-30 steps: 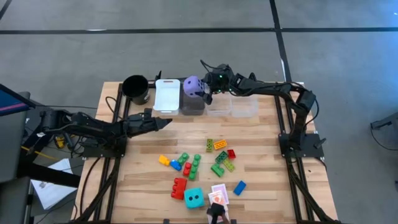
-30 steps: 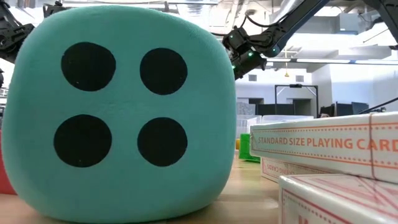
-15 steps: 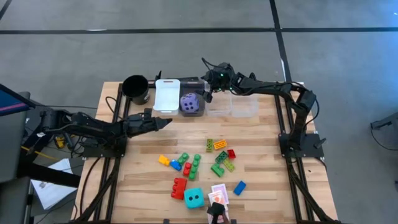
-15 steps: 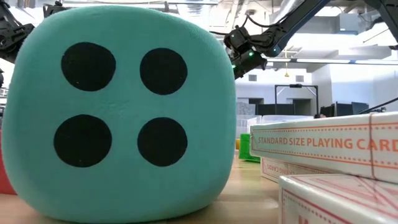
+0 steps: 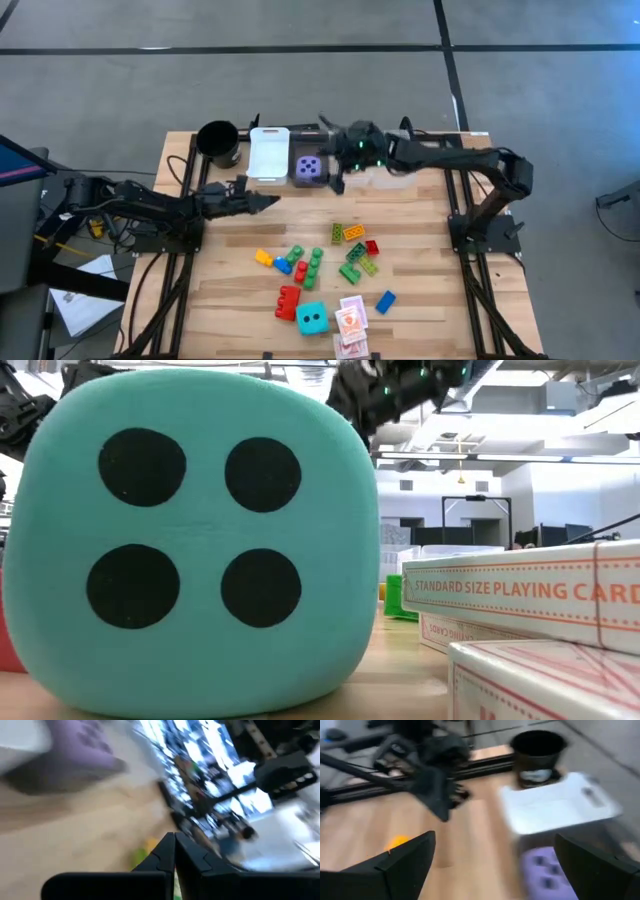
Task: Pick & Place Toys
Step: Put the red triangle game piece into the left transparent bin
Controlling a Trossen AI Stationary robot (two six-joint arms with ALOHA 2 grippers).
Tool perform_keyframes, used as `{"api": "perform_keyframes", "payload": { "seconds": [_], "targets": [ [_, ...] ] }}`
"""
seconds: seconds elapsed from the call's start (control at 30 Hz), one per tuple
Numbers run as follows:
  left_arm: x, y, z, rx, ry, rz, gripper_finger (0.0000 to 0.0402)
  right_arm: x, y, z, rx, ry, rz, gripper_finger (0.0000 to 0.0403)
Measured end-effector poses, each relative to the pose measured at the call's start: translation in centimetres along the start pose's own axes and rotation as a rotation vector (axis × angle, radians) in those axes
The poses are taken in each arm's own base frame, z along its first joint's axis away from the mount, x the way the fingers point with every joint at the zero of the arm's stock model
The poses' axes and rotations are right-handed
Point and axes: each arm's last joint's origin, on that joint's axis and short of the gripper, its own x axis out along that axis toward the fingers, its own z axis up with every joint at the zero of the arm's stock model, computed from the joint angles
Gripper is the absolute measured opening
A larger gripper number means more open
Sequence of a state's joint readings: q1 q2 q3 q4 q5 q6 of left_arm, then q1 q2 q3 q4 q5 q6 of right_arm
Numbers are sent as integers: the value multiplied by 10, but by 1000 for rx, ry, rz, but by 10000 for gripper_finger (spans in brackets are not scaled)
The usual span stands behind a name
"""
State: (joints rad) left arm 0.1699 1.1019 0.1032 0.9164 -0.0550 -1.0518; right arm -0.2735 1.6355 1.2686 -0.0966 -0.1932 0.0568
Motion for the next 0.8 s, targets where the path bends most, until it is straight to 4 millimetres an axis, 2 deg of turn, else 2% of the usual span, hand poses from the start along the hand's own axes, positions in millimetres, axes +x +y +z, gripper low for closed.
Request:
{"api": "perform_keyframes", "payload": {
  "seconds": [0.2,0.37,0.43,0.5,0.63,0.8],
  "targets": [
    [-3,-23,-12,60,189,-283,0,8,82,-9,54,26,114,396],
    [-8,-43,-34,104,318,-405,0,12,146,-29,37,66,144,395],
    [-9,-55,-44,150,374,-455,0,9,166,-43,71,121,131,395],
    [-9,-66,-54,199,428,-479,0,3,185,-45,119,105,126,395],
    [-9,-85,-69,276,463,-446,0,-7,209,-61,208,159,60,395],
    [-1,-94,-70,405,394,-300,0,-22,216,-69,318,237,-1,395]
  ]
}}
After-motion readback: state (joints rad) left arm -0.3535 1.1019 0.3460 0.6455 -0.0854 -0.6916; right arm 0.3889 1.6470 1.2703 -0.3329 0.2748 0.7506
